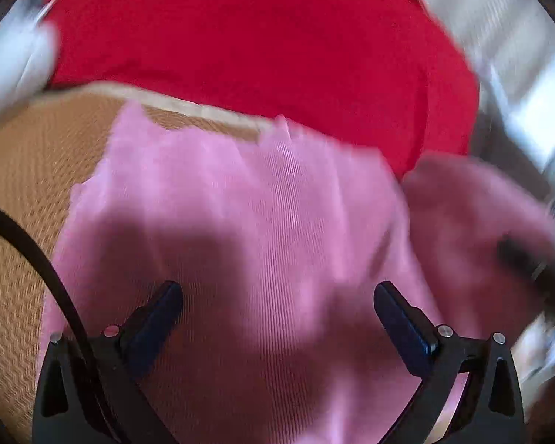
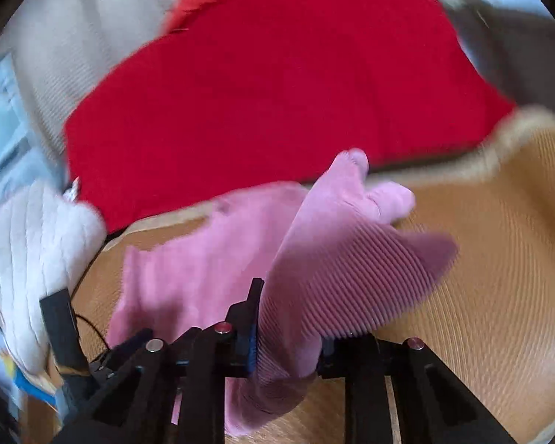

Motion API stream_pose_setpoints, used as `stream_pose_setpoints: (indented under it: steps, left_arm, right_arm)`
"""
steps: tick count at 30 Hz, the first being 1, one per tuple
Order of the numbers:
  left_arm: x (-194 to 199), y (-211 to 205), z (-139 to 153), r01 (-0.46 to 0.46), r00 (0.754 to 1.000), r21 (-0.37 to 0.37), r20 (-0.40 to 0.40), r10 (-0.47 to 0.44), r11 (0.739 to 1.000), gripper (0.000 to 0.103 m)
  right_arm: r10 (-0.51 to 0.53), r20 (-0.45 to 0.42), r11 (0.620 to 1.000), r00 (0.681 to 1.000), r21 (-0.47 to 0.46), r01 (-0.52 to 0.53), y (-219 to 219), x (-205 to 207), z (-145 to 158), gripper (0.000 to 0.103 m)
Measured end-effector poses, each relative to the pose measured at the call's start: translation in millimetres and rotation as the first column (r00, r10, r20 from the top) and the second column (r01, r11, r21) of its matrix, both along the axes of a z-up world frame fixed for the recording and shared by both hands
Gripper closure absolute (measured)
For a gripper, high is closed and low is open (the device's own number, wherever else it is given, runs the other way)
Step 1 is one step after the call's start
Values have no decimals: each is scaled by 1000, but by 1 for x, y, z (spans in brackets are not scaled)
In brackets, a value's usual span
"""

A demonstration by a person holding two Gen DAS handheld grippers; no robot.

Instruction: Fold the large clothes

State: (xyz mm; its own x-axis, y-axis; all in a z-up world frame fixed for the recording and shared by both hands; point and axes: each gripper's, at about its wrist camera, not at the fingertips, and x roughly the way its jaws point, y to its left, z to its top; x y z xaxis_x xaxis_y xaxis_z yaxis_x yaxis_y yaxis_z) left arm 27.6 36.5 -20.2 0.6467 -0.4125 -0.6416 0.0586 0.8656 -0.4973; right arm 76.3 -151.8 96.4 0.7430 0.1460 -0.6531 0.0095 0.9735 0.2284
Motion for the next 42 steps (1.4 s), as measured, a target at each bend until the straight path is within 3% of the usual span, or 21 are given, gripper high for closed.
stream_pose_setpoints:
  steps: [3, 5, 7, 9, 11, 13, 18, 20, 24, 27, 32, 34, 35, 37, 38, 39, 42]
  left_arm:
    - [-11, 69, 22, -184, 978, -148, 71, 196, 972, 0]
    - [-18, 124, 27, -330, 934, -205, 71, 350, 922, 0]
    - [-18, 156, 20, -384, 915, -252, 28, 403, 888, 0]
    - [-16, 177, 9, -400, 911, -302, -32, 410, 865, 1]
    - [-10, 180, 2, -340, 938, -345, -60, 341, 875, 1]
    - [-3, 169, 0, -238, 971, -381, -60, 233, 893, 1]
    - [8, 135, 3, -69, 998, -416, -43, 56, 907, 1]
    - [13, 124, 3, -24, 999, -435, -33, 10, 900, 1]
    - [25, 104, 7, 70, 994, -469, -40, -101, 880, 1]
    - [36, 82, 11, 147, 981, -449, -50, -189, 882, 1]
    - [58, 68, 24, 208, 962, -367, -91, -258, 907, 1]
    - [68, 64, 23, 230, 954, -368, -97, -283, 901, 1]
    - [73, 59, 21, 251, 946, -373, -98, -307, 893, 5]
    - [78, 47, 16, 269, 936, -346, -125, -328, 899, 46]
    - [78, 46, 15, 283, 930, -366, -122, -347, 887, 69]
    - [74, 49, 17, 278, 937, -382, -95, -337, 881, 72]
    - [41, 58, 51, 270, 963, -290, 53, -266, 918, 79]
  right_arm:
    - [114, 81, 983, 990, -155, -101, 52, -4, 23, 81]
    - [218, 107, 944, 970, -275, -182, 95, -13, 26, 81]
    - [309, 104, 892, 945, -375, -251, 133, -20, 15, 81]
    - [401, 58, 824, 914, -460, -332, 170, -26, -10, 81]
    - [471, 3, 750, 882, -527, -399, 198, -30, -42, 81]
    - [501, -37, 727, 865, -524, -444, 207, -33, -66, 81]
    - [492, -5, 761, 871, -484, -432, 198, -37, -66, 81]
    - [480, 28, 790, 877, -449, -418, 185, -39, -56, 81]
    - [480, 64, 808, 875, -420, -413, 168, -48, -49, 82]
    - [487, 89, 816, 869, -400, -417, 168, -49, -50, 82]
    - [518, 105, 809, 849, -383, -447, 158, -56, -53, 82]
    - [528, 110, 806, 842, -377, -456, 154, -59, -53, 82]
    - [531, 113, 806, 840, -372, -460, 152, -61, -53, 82]
    - [536, 115, 806, 836, -363, -467, 147, -62, -54, 83]
    - [538, 117, 806, 835, -361, -469, 145, -63, -52, 83]
    - [537, 117, 807, 835, -360, -469, 142, -65, -52, 83]
    - [551, 119, 802, 826, -349, -485, 139, -62, -50, 83]
